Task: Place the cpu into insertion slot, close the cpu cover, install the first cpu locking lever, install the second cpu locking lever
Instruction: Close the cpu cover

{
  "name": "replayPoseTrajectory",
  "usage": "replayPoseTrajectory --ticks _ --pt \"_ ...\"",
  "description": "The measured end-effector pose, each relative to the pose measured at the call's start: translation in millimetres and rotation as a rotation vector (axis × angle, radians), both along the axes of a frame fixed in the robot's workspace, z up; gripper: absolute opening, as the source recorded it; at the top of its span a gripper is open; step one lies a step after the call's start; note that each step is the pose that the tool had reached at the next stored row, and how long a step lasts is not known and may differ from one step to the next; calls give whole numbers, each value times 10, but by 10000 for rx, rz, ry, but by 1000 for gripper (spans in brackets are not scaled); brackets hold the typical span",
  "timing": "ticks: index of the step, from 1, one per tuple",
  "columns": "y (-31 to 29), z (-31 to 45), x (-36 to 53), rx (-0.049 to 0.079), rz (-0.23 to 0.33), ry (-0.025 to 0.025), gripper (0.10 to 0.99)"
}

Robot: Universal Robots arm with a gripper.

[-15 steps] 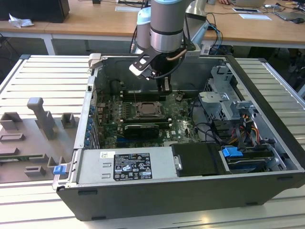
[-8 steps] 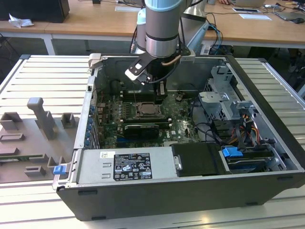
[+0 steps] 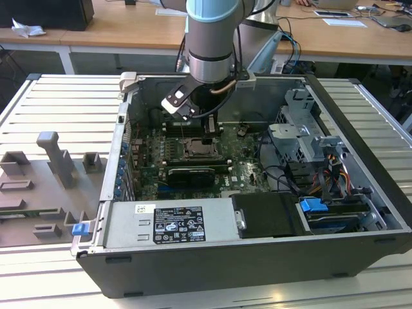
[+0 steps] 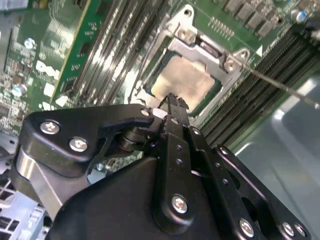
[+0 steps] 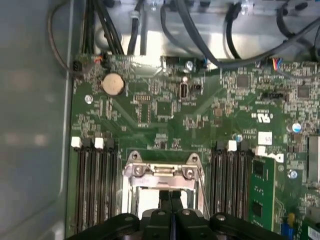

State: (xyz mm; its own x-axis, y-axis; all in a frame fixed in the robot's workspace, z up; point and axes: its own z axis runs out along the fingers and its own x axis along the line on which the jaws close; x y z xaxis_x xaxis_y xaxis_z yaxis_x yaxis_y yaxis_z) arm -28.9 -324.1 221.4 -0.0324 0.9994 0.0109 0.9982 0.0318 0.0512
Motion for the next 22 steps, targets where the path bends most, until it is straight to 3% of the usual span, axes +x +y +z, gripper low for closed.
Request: replayPoseTrajectory --ticks 3,22 --pt "-6 -39 -20 -4 12 3 106" --pt "-5 -54 -205 -1 70 6 106"
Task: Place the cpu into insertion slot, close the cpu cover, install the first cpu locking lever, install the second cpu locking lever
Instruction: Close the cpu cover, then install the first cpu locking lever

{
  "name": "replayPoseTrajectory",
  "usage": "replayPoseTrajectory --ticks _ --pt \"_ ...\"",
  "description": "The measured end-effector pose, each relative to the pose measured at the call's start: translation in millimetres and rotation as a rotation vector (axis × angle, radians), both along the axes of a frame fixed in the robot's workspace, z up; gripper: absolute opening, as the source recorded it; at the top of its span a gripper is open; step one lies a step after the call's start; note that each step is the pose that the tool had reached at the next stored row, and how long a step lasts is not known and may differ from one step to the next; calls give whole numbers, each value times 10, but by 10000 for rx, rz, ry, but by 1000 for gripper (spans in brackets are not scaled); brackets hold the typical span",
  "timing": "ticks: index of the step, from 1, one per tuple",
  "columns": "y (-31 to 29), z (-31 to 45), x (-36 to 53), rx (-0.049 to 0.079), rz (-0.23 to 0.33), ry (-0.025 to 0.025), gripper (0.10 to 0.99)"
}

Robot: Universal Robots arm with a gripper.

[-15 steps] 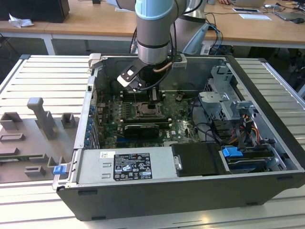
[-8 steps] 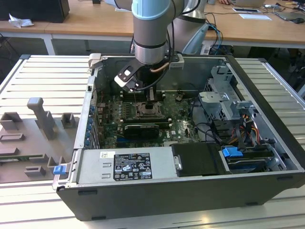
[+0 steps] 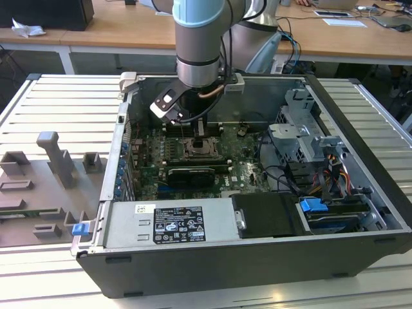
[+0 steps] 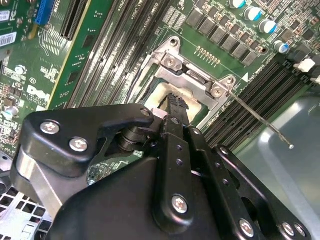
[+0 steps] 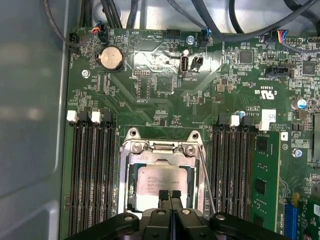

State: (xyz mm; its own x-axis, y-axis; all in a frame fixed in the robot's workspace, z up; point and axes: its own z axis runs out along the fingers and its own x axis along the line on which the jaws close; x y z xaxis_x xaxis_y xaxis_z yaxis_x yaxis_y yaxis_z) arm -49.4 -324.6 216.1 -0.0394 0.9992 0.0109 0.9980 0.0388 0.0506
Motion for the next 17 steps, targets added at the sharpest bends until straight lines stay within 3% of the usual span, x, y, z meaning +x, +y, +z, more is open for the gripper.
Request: replayPoseTrajectory --ticks 8,17 --pt "0 0 -52 1 0 0 106" --pt "0 21 -54 1 0 -1 106"
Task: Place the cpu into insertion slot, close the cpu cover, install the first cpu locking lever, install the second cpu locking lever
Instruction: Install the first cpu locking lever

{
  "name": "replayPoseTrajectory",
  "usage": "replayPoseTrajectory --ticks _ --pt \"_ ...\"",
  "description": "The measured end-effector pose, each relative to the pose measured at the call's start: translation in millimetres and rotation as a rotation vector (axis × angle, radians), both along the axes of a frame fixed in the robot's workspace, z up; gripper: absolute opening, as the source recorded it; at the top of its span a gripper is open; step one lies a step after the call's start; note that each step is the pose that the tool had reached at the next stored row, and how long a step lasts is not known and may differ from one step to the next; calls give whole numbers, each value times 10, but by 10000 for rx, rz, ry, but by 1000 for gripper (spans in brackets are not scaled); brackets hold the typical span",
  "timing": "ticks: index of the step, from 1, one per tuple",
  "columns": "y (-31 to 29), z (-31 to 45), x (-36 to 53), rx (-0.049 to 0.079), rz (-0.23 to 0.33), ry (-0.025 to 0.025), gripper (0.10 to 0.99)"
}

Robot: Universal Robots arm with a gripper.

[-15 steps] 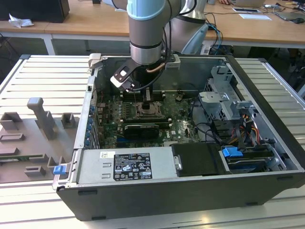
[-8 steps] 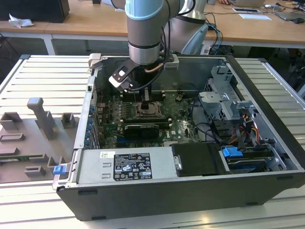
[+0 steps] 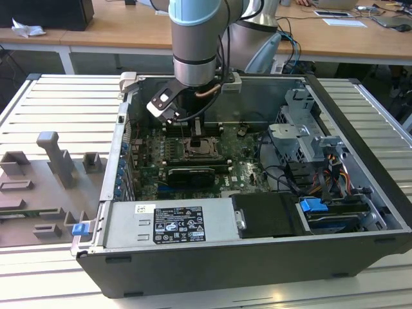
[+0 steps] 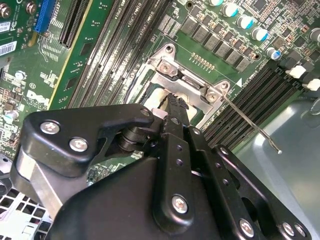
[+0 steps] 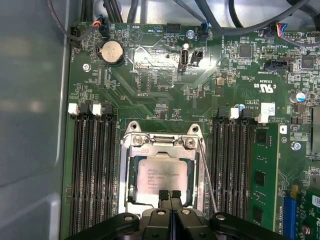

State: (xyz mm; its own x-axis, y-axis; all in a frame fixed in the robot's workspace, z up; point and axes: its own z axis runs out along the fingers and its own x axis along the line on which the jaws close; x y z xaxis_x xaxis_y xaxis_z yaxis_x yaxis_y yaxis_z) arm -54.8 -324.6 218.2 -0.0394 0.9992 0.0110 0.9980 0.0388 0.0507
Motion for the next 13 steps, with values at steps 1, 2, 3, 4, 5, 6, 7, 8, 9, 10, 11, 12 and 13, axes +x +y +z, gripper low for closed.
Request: replayPoseTrajectory --ticks 1,2,3,4,5,6,7,8,9,10,11,12,13 --pt "0 1 0 2 1 -1 106" --pt "0 4 0 1 0 0 106" --pt "0 6 0 0 0 1 106" --pt "0 14 0 -2 0 2 106" --pt "0 24 0 0 0 1 106" --pt "0 36 0 2 0 1 106" --pt "0 45 0 3 0 1 106" --pt "0 59 0 3 0 0 106" --pt "0 74 0 3 0 0 106" --pt "0 90 0 3 -1 0 106" --pt "0 104 0 3 0 1 106" --pt "0 118 0 3 0 0 106" --pt "0 129 0 3 0 0 106"
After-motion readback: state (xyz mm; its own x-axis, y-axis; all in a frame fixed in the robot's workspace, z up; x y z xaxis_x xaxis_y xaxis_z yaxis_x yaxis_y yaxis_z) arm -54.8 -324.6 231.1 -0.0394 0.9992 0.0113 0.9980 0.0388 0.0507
